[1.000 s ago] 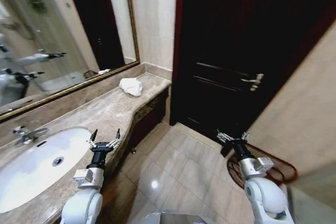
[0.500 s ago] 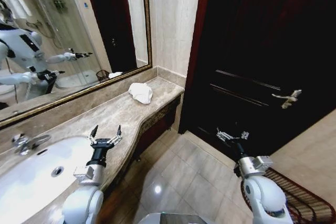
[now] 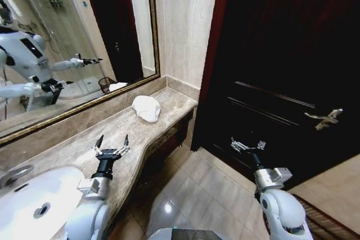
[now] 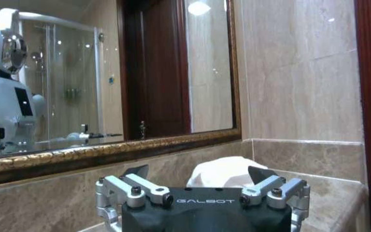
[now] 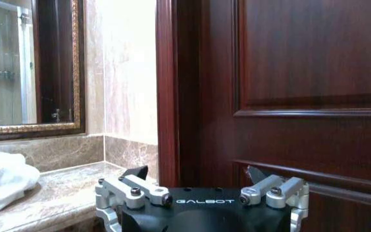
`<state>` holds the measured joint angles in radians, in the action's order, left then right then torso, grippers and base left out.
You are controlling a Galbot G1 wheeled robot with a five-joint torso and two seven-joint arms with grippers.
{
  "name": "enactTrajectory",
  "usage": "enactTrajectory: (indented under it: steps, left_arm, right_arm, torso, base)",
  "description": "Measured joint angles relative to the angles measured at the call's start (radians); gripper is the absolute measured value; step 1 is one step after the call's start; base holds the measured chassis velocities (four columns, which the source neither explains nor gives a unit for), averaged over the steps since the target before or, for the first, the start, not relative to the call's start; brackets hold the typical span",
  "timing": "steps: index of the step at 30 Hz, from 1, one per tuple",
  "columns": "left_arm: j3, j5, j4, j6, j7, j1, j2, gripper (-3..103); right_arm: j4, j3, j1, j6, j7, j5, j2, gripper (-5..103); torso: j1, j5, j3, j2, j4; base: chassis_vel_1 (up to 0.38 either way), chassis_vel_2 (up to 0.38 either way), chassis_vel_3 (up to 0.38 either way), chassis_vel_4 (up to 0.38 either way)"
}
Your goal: Discard the used towel into the hamper.
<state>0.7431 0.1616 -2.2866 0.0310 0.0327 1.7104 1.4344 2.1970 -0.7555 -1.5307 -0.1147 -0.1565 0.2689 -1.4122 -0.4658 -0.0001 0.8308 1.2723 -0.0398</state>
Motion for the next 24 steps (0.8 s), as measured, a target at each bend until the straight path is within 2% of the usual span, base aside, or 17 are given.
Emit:
enactTrajectory:
  steps: [6,14,18,19,21,22,24]
  left_arm:
    - [-0.001,0.005,0.009,-0.017,0.01,-0.005,-0.019,100]
    - [0.002,0.044,0.011,-0.054,0.014,-0.03,-0.064,100]
    - [-0.004,0.08,0.009,-0.127,0.028,-0.078,-0.092,100]
    - [-0.004,0.08,0.009,-0.127,0.028,-0.078,-0.092,100]
    - [-0.009,0.094,0.012,-0.175,0.037,-0.112,-0.11,100]
    - [-0.009,0.094,0.012,-0.175,0.037,-0.112,-0.11,100]
    - [-0.012,0.113,0.025,-0.211,0.04,-0.153,-0.145,100]
  right_arm:
    - [-0.001,0.002,0.0,0.012,-0.008,0.014,0.0,100]
    - [0.003,0.004,0.003,0.007,-0.006,0.013,-0.003,100]
    - [-0.003,0.003,-0.005,0.018,-0.003,0.011,-0.007,100]
    - [-0.003,0.003,-0.005,0.018,-0.003,0.011,-0.007,100]
    - [-0.007,0.0,-0.011,0.026,-0.003,0.01,-0.008,100]
    - [-0.007,0.0,-0.011,0.026,-0.003,0.01,-0.008,100]
    - [-0.014,-0.005,-0.015,0.042,-0.012,0.006,-0.002,100]
  torso:
    - [-0.001,-0.0001,0.0,0.0,0.0002]
    - [0.001,0.0,0.0,0.0,0.0001]
    - [0.0,0.0,0.0,0.0,0.0003]
    - [0.0,0.0,0.0,0.0,0.0003]
    - [0.0,0.0,0.0,0.0,0.0003]
    - [0.0,0.0,0.0,0.0,0.0003]
    - [0.0,-0.0001,0.0,0.0,0.0002]
  base:
    - [-0.096,0.111,0.093,-0.089]
    - [0.0,0.0,0.0,0.0]
    - [0.0,0.0,0.0,0.0]
    - [0.0,0.0,0.0,0.0]
    - [0.0,0.0,0.0,0.0]
    - [0.0,0.0,0.0,0.0]
    - [0.0,0.0,0.0,0.0]
